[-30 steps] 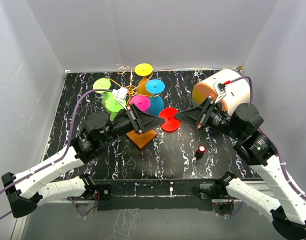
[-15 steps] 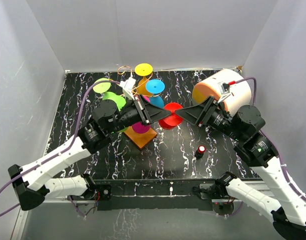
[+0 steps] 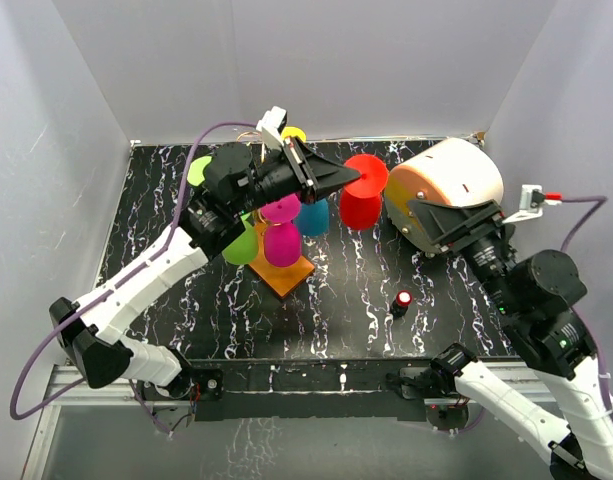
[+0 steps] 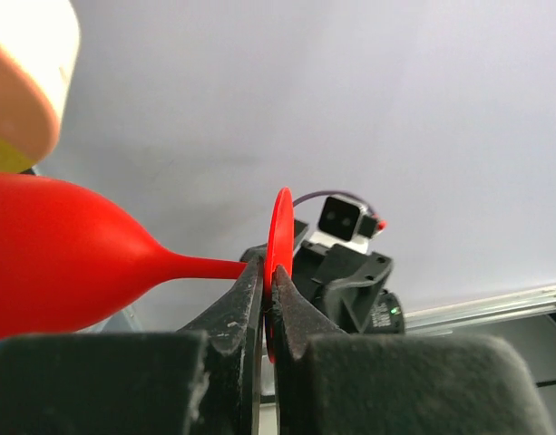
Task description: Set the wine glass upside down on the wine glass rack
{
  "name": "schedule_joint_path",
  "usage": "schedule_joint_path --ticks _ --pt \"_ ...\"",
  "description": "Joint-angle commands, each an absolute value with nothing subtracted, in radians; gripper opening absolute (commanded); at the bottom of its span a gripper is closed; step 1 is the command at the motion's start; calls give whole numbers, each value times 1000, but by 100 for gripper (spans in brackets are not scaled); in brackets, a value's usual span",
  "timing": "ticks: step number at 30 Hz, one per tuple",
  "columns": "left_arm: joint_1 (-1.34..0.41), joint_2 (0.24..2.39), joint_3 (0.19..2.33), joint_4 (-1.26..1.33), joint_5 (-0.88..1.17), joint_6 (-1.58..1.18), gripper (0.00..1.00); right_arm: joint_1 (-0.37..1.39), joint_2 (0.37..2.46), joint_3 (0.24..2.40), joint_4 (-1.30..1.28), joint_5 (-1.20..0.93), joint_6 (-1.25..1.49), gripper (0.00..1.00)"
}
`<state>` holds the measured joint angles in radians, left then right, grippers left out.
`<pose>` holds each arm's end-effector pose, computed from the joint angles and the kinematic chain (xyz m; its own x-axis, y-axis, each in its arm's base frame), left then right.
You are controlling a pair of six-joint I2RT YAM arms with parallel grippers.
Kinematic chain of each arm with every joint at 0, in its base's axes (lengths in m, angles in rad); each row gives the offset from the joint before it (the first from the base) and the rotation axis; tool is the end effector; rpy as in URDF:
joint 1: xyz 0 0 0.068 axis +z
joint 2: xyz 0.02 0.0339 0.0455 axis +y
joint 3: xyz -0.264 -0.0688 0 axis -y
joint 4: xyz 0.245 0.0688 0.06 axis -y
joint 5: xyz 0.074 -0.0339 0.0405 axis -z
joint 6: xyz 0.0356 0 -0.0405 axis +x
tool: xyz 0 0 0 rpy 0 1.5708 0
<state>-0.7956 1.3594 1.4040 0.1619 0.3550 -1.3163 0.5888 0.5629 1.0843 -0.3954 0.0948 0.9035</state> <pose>0.2094 -0.2314 0.4645 -0.8425 -0.4368 -0.3154 0.3674 -0.0377 -0.9293 0.0749 0.0460 0.4422 -0.3083 0.7344 -0.6046 -0.3759 0.4898 0.7866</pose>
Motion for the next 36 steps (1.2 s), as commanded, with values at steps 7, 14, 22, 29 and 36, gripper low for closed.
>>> schedule_joint_path --ticks 7,14,22,29,36 --pt "-710 1498 1676 96 465 -1388 0 593 511 1059 -340 284 858 57" --pt "-633 1591 1738 163 512 -1455 0 592 502 1049 -330 271 858 57" --pt "-529 1742 1957 88 552 -1455 0 592 493 1018 -284 232 858 55" --pt "-388 1759 1946 102 570 -1486 0 592 510 999 -247 199 858 56" --pt "-223 1741 1935 97 593 -1496 0 592 525 999 -241 178 858 56"
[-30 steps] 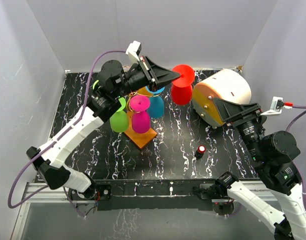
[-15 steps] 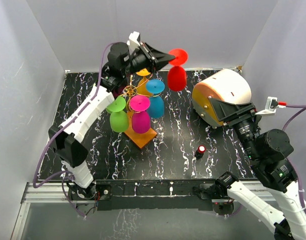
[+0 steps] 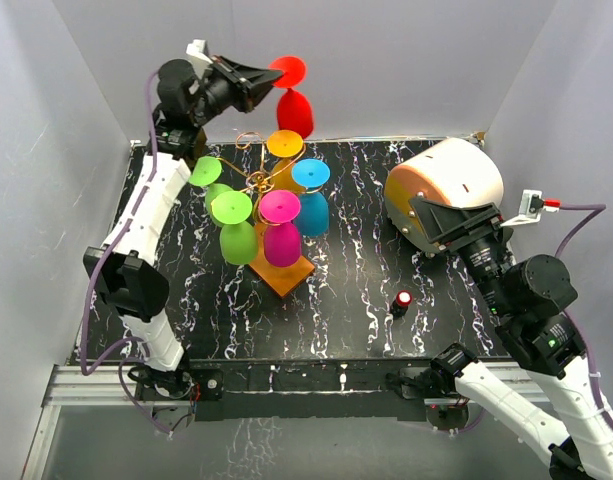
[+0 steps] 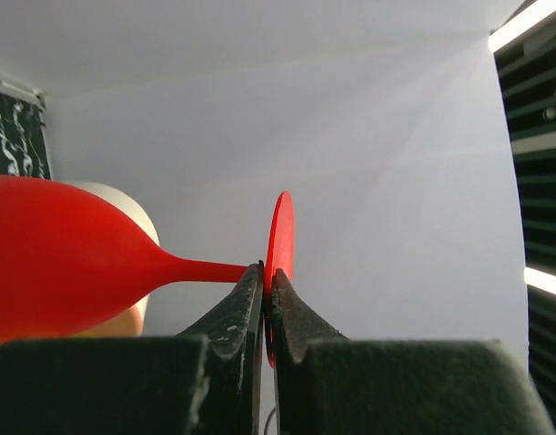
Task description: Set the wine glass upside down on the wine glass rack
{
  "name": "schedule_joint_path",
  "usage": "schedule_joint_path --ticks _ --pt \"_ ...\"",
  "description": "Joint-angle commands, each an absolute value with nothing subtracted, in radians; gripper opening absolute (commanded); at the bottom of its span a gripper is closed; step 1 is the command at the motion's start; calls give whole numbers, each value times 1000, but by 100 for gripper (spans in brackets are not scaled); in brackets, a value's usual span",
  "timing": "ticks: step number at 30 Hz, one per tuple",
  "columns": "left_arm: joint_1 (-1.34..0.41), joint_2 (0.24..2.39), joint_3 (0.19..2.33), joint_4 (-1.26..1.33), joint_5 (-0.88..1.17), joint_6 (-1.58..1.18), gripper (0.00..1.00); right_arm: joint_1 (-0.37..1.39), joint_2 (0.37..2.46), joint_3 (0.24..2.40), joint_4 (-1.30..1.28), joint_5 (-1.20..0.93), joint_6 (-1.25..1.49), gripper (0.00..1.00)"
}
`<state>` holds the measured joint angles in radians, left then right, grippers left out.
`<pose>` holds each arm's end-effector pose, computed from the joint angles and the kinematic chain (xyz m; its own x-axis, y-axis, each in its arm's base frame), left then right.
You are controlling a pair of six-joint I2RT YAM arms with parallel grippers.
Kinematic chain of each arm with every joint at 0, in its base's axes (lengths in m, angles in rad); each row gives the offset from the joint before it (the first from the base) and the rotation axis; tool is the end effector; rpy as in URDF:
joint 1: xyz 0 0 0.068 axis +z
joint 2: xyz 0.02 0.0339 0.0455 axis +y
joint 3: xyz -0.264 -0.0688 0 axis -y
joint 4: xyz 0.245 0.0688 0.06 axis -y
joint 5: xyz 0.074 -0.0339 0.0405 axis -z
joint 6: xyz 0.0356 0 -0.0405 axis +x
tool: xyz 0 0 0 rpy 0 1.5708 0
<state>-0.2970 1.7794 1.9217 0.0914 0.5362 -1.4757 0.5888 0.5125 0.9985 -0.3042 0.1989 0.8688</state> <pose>0.3872 -0.1375 0.4901 -0.7025 -0.6800 -0.2101 0.2895 -0.0032 -0.9572 0.0751 0.0417 0.4301 -0.1952 0.7697 -0.6078 -0.3620 0.5194 0.7740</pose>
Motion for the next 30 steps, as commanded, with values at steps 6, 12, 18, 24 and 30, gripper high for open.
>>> schedule_joint_path --ticks 6,12,18,24,30 --pt "-132 1756 1925 140 649 -1539 0 591 532 1007 -219 182 824 56" --pt "-40 1706 1841 168 655 -1545 0 592 532 1019 -240 187 816 56" --pt "35 1641 1767 160 672 -1499 0 591 525 1010 -239 192 818 56" --pt "106 1575 1664 162 703 -1502 0 592 523 1002 -238 193 818 56" --pt "107 1478 1564 149 664 -1471 0 591 529 995 -233 190 827 56"
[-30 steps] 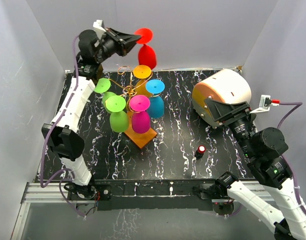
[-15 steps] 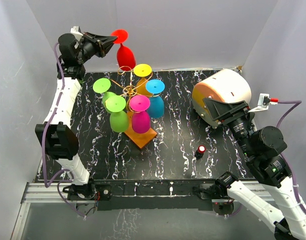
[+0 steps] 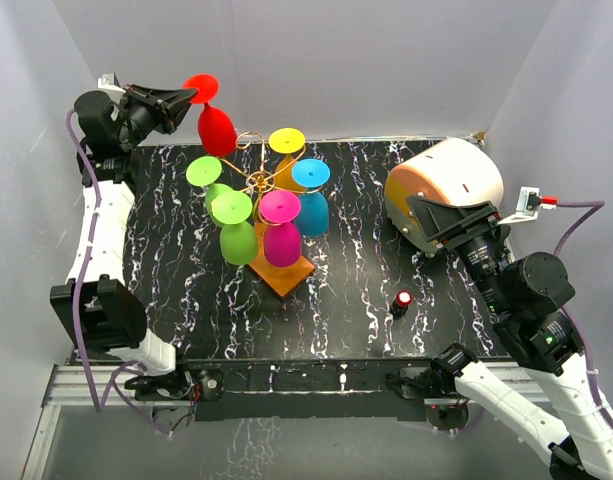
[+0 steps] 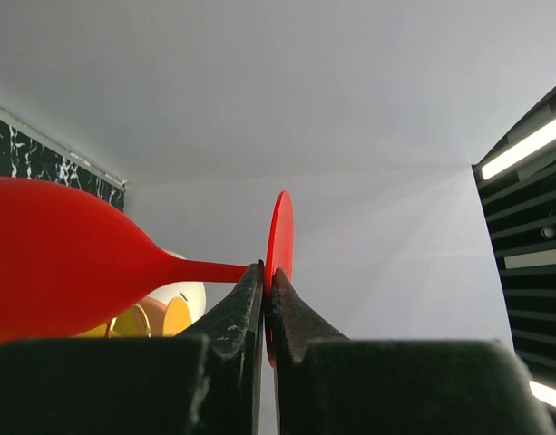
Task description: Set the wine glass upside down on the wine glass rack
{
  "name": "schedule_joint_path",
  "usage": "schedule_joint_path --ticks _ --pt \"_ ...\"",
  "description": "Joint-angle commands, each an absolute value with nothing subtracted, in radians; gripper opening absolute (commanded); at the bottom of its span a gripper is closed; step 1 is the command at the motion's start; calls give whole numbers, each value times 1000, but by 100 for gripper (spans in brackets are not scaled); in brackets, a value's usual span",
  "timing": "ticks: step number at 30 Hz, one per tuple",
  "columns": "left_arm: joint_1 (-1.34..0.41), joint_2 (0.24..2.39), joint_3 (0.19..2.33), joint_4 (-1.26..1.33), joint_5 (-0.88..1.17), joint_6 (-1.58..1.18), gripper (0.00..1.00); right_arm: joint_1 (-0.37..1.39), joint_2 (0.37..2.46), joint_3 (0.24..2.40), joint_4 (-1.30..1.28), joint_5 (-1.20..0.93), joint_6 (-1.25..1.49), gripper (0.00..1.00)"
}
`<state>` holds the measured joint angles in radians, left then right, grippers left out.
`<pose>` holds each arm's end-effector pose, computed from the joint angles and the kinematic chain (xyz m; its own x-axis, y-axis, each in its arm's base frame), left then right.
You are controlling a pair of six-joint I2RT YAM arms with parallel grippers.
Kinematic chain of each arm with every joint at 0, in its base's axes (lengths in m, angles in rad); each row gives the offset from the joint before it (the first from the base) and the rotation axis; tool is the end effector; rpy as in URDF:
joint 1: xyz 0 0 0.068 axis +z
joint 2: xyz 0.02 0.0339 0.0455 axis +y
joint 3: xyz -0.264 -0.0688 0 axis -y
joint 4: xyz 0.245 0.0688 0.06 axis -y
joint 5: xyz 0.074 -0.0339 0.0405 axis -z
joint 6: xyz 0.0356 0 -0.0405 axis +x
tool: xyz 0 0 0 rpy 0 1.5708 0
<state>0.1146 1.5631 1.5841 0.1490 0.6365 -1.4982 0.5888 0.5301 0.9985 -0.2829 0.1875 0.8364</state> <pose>0.3628 0.0205 0.4600 -0.4765 -0.8622 -0.1718 0.2032 0.0821 -0.9757 0.0792 0.0449 0.4312 -0.1891 0.7506 -0.6331 -0.3774 0.5397 0.7525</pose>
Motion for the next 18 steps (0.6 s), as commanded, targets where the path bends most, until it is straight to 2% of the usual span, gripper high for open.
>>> schedule_joint_path --ticks 1,11,18 --pt "108 1468 1560 141 664 -1465 0 592 532 994 -232 187 828 56" --pt "108 1416 1454 143 685 -1503 0 592 544 982 -221 177 842 56" --pt "108 1424 1469 64 697 -1466 0 592 546 979 -215 173 848 56"
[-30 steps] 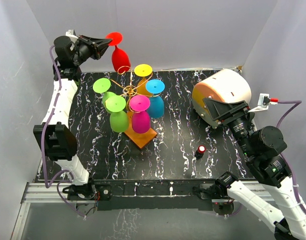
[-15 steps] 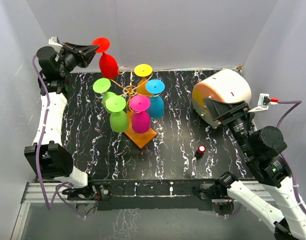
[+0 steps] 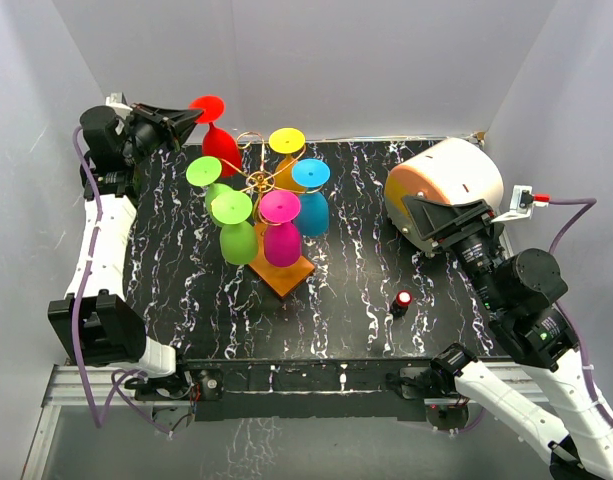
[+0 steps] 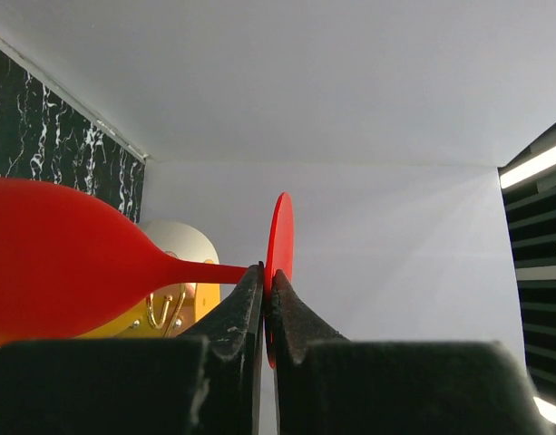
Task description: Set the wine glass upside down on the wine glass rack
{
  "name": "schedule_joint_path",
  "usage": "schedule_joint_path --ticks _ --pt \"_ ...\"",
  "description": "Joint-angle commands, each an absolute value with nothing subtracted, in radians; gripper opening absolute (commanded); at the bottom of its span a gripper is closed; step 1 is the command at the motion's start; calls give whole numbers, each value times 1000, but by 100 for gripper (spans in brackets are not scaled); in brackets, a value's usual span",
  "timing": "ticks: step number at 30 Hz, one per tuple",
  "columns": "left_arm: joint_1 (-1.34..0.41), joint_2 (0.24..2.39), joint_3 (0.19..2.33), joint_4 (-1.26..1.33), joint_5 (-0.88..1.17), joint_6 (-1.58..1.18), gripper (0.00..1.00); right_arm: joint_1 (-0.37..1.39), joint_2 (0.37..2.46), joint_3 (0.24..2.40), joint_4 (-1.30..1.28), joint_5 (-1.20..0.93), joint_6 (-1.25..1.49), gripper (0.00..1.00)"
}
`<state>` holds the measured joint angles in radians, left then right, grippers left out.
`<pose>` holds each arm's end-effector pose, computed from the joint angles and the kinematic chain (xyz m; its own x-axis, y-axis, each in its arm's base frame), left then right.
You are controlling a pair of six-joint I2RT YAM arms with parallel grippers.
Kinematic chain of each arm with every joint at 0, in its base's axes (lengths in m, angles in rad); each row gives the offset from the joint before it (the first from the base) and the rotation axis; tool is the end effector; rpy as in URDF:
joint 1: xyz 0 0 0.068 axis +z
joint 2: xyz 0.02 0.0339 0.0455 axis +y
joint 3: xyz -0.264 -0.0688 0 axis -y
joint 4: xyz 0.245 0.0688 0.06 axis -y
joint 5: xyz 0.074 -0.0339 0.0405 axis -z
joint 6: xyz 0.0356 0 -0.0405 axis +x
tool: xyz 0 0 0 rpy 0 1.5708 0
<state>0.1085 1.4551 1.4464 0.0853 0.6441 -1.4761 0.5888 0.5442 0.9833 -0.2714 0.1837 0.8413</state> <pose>0.3375 0.0153 0.4414 -0.4991 -0.8551 -0.1400 0.1238 0.0895 -0.9883 0.0850 0.0489 0.4268 -0.2029 0.7459 -0.6344 -0.3676 0.5425 0.7554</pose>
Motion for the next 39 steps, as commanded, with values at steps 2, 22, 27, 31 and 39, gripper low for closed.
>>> schedule_joint_path --ticks 2,22,27,31,39 --pt "108 1431 1463 67 716 -1477 0 592 548 979 -214 171 847 56" --pt "40 1437 1396 105 760 -1475 0 592 552 966 -201 163 847 55" --pt "22 1425 1390 68 748 -1438 0 592 548 961 -200 167 847 55" --pt "18 1408 1374 64 751 -1436 0 592 550 956 -192 167 870 55" --pt "7 1383 1334 100 751 -1456 0 592 561 957 -183 157 871 56"
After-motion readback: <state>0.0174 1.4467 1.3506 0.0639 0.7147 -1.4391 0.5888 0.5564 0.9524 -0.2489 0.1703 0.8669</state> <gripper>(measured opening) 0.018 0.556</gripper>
